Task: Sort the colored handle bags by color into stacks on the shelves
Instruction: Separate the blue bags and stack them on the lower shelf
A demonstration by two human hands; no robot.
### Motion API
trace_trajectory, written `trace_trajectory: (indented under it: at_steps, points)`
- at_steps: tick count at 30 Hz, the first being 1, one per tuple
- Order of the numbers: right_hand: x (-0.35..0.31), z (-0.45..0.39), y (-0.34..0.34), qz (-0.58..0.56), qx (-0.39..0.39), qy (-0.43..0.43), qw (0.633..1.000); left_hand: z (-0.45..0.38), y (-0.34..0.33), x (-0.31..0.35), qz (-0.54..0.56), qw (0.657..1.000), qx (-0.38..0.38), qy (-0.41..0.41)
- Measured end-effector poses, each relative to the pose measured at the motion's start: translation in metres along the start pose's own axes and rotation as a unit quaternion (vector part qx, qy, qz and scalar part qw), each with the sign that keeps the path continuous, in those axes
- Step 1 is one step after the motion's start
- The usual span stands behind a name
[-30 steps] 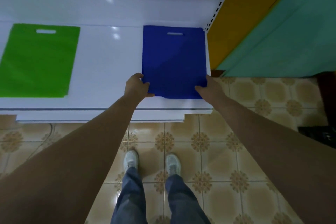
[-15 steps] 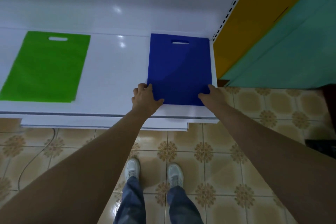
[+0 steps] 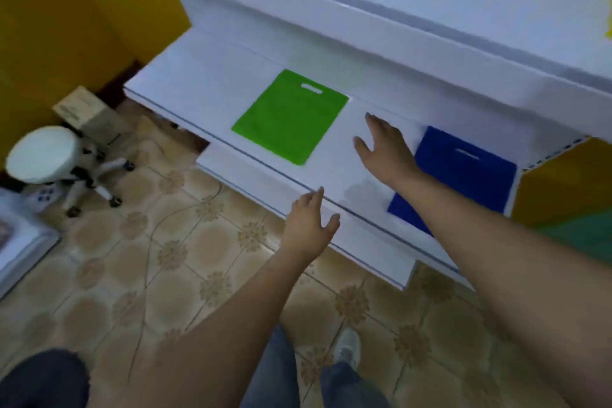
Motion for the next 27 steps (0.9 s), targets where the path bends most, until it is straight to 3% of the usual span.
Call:
trace_trajectory:
  at_steps: [6,11,16,22,27]
  points:
    - [-0.253,-0.026,-0.037,0.028,-0.060,0.266,0.962,0.045,0.143,-0.090,0.085,0.985,0.127,0.076]
    - [-0.411,-0.052,-0.011,0.012,-0.015,0.372,0.928,0.047,0.280,-0.131,0.118,0.963,0.233,0.067]
    - [-0.489,-0.088,0.050,-0.018,0.081,0.378,0.922,0.026,0.391,-0.130,0.119,0.945,0.303,0.020]
    - [-0.504,-0.163,0.100,-0.013,0.152,0.304,0.940,-0.021,0.491,-0.109,0.119,0.921,0.367,-0.042]
    - [-0.502,-0.258,0.126,0.036,0.164,0.201,0.965,-0.089,0.578,-0.098,0.097,0.905,0.411,-0.049]
Point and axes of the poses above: each hand's wrist, its own z-axis away from the middle knuckle, its own y-axis out of the back of the hand, x = y × z, the point moved 8 cm from there along -z, towards the middle knuckle, and after that the axes turned 4 degrees about y, right-handed, at the moved point
